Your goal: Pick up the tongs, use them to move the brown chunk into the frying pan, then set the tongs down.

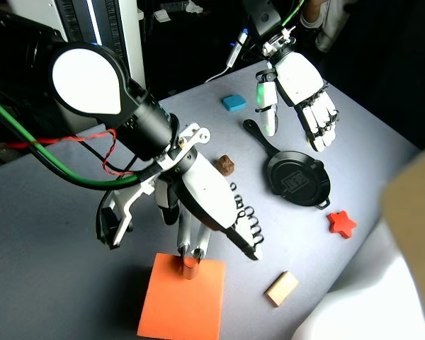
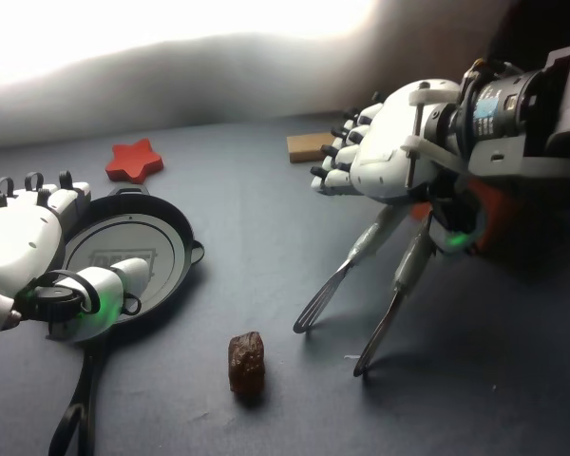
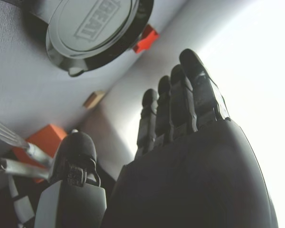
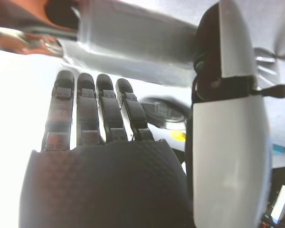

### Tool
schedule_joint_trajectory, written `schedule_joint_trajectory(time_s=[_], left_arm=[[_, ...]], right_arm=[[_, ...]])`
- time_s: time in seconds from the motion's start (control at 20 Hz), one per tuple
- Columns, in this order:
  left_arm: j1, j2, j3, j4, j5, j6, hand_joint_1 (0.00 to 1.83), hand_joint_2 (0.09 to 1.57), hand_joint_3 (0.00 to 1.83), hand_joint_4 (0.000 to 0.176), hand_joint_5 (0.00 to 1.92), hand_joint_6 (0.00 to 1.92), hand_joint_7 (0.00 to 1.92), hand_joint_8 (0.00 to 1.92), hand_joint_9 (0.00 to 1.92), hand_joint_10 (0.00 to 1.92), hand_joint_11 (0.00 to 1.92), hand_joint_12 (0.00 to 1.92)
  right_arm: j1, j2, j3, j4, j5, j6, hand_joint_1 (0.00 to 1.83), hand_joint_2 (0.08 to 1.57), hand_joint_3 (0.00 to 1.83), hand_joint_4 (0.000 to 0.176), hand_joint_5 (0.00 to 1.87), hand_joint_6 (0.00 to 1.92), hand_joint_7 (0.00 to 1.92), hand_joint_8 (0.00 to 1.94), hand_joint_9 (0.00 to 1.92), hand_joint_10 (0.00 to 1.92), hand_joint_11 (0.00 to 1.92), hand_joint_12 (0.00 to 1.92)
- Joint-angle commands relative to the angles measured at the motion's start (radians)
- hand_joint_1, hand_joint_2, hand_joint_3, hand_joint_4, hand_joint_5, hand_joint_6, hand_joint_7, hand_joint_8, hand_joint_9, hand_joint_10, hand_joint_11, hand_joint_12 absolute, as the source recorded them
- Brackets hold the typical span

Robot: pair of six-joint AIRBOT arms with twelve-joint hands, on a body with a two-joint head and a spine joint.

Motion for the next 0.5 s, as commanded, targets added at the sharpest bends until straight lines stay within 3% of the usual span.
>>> schedule_joint_trajectory(time_s=[0.0, 0.3, 0.45], left_arm=[[-0.002, 0.002, -0.003, 0.073, -0.077, 0.004, 0.10, 1.32, 0.00, 0.031, 0.11, 0.00, 0.12, 0.00, 0.14, 0.01, 0.00, 0.69], [-0.002, 0.002, -0.003, 0.073, -0.077, 0.004, 0.00, 1.34, 0.00, 0.040, 0.08, 0.00, 0.09, 0.00, 0.11, 0.00, 0.00, 0.60], [-0.002, 0.002, -0.003, 0.073, -0.077, 0.004, 0.17, 1.33, 0.00, 0.038, 0.09, 0.01, 0.08, 0.01, 0.11, 0.01, 0.00, 0.63]], right_arm=[[0.002, 0.001, 0.002, -0.028, 0.075, -0.004, 1.07, 0.89, 0.00, 0.000, 0.00, 0.00, 0.00, 0.00, 0.00, 0.00, 0.00, 0.00], [-0.020, -0.014, 0.015, -0.027, 0.077, 0.017, 1.06, 0.91, 0.01, 0.000, 0.00, 0.00, 0.00, 0.00, 0.00, 0.00, 0.00, 0.00], [-0.029, -0.012, 0.015, -0.027, 0.076, 0.027, 1.08, 0.91, 0.01, 0.000, 0.00, 0.00, 0.00, 0.00, 0.00, 0.00, 0.00, 0.00]])
